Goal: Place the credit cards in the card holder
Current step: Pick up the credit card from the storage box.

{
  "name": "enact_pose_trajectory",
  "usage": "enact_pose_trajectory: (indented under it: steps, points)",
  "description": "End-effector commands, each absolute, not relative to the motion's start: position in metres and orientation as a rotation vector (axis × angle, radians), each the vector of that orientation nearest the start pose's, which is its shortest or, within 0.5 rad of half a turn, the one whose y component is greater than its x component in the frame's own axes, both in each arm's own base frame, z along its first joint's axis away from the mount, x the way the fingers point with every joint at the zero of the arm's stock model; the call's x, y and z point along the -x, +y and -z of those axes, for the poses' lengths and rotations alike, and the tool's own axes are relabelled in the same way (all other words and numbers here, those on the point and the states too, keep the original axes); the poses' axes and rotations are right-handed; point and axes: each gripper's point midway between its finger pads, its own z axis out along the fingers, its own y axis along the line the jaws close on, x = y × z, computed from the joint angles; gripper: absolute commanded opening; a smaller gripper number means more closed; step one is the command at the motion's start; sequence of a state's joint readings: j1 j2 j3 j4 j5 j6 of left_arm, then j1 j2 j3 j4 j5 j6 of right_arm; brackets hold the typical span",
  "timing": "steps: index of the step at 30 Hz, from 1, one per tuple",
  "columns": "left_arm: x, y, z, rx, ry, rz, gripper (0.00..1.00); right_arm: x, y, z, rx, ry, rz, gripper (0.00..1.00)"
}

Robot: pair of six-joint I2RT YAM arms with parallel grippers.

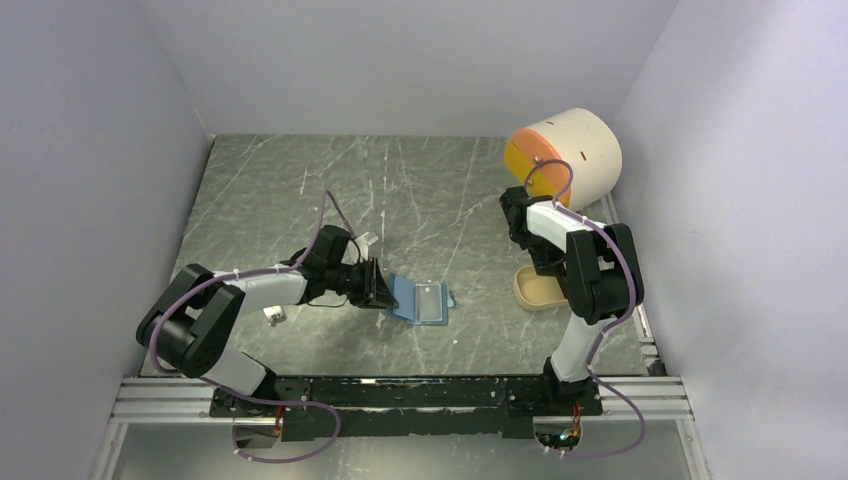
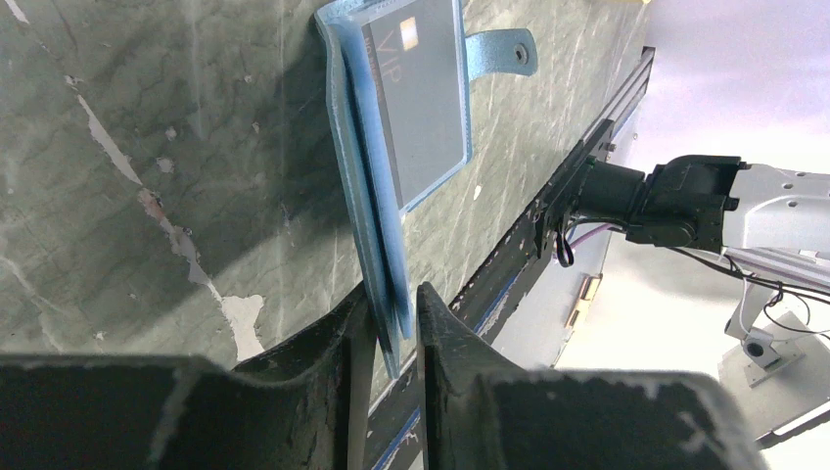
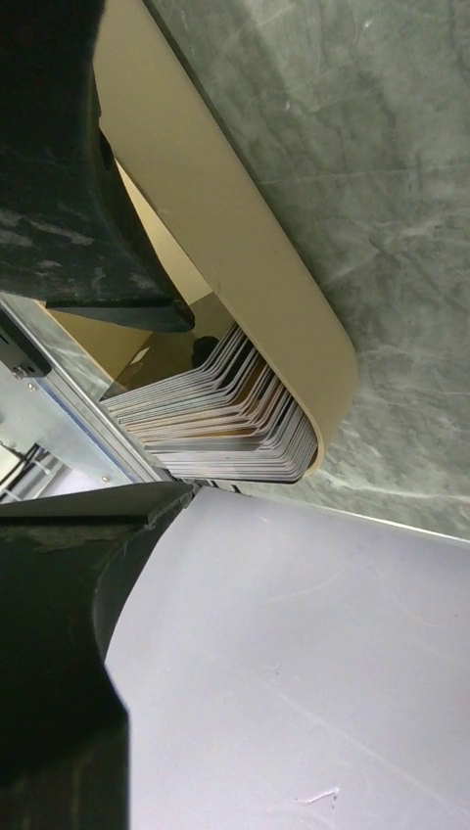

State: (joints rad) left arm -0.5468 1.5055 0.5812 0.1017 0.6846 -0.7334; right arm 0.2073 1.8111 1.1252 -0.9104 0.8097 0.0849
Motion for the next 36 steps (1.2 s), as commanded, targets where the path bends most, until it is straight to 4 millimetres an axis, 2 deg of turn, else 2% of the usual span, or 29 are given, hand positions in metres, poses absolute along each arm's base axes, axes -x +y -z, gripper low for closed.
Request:
enact_pose_trajectory:
  steps: [1, 11, 36]
  points:
    - [-0.191, -0.279, -0.063, -0.179, 2.584, 1.409, 0.26, -0.281, -0.078, -0.067, 0.152, 2.795, 1.254, 0.58]
    - [-0.191, -0.282, -0.062, -0.181, 2.587, 1.438, 0.26, -0.283, -0.076, -0.071, 0.144, 2.793, 1.23, 0.44]
    - [-0.188, -0.283, -0.061, -0.184, 2.59, 1.462, 0.26, -0.287, -0.073, -0.079, 0.118, 2.783, 1.206, 0.21]
